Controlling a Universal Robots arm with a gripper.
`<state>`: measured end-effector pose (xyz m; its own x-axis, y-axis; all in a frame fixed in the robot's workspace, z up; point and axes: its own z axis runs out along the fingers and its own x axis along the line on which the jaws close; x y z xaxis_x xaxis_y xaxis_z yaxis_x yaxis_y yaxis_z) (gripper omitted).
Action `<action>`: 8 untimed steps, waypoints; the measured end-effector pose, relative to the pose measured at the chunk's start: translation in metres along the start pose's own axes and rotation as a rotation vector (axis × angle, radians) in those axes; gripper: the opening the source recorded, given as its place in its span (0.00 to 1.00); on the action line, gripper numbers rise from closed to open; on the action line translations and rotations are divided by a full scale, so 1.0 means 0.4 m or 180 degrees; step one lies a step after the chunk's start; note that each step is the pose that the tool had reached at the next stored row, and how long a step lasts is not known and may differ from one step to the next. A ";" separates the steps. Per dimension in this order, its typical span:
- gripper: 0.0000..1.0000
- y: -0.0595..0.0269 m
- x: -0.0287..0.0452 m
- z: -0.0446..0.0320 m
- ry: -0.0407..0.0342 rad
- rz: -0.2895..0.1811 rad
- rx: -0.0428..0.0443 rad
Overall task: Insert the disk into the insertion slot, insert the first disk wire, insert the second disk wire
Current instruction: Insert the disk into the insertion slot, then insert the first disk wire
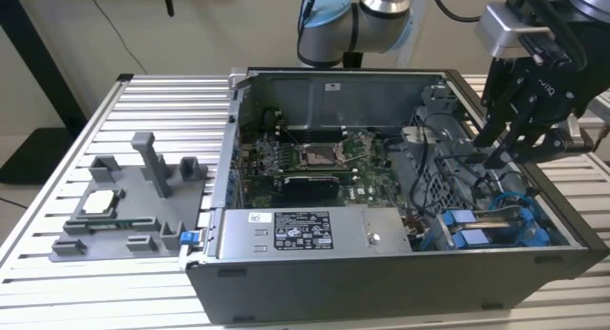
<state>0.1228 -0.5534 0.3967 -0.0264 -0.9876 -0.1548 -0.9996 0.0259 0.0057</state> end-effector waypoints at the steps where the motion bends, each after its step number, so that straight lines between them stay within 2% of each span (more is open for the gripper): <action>1: 1.00 0.000 0.000 0.002 -0.0012 0.0000 0.0000; 6: 1.00 0.006 0.003 0.017 -0.0046 0.0000 0.0002; 7: 1.00 0.006 0.004 0.019 -0.0059 0.0000 0.0002; 8: 1.00 0.006 0.004 0.020 -0.0085 0.0000 0.0002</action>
<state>0.1203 -0.5536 0.3886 -0.0264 -0.9831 -0.1812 -0.9997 0.0259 0.0051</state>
